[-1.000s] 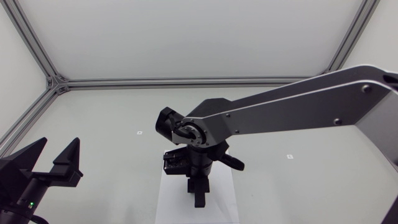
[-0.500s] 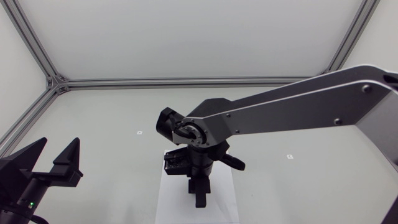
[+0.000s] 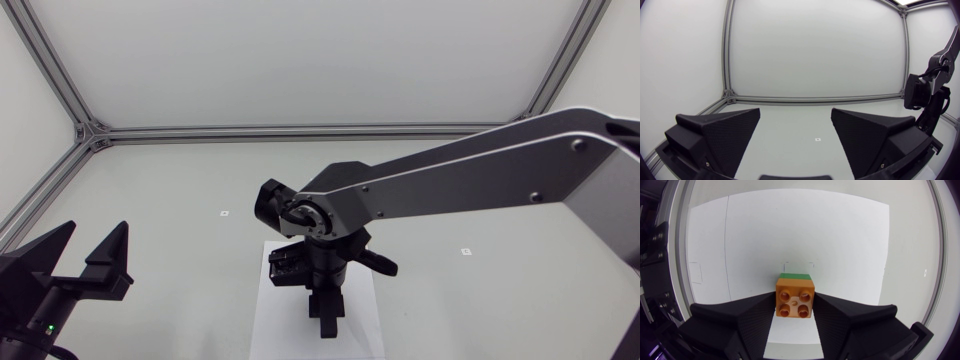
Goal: Pick up the orange 2x2 brick with the right arm and stack it on top of the green 2x2 brick in the center
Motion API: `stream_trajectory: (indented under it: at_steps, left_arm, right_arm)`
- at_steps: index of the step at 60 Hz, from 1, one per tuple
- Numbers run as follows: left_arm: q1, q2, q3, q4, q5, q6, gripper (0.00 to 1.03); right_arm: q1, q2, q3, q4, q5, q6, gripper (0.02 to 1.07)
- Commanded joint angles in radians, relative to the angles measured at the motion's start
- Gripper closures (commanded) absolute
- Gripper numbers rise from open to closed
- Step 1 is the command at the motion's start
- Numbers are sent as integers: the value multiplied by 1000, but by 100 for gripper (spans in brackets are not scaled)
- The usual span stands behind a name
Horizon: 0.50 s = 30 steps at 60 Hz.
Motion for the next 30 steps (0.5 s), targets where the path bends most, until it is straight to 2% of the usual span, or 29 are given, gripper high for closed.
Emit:
stream_trajectory:
  at_steps: [1, 5, 13, 18, 30]
  left_arm:
    - [3, -8, -41, -15, 4, 13, 4]
    - [3, -8, -41, -15, 4, 13, 4]
    - [3, -8, -41, -15, 4, 13, 4]
    - [3, -8, -41, -15, 4, 13, 4]
    - [3, -8, -41, -13, 6, 13, 4]
  right_arm:
    - [2, 36, -16, -7, -4, 0, 61]
    - [2, 39, -16, 7, -4, 3, 70]
    - [2, 42, -8, 10, -5, 3, 72]
    - [2, 42, 4, 11, -5, 8, 80]
    - [5, 45, 21, 18, -20, 12, 80]
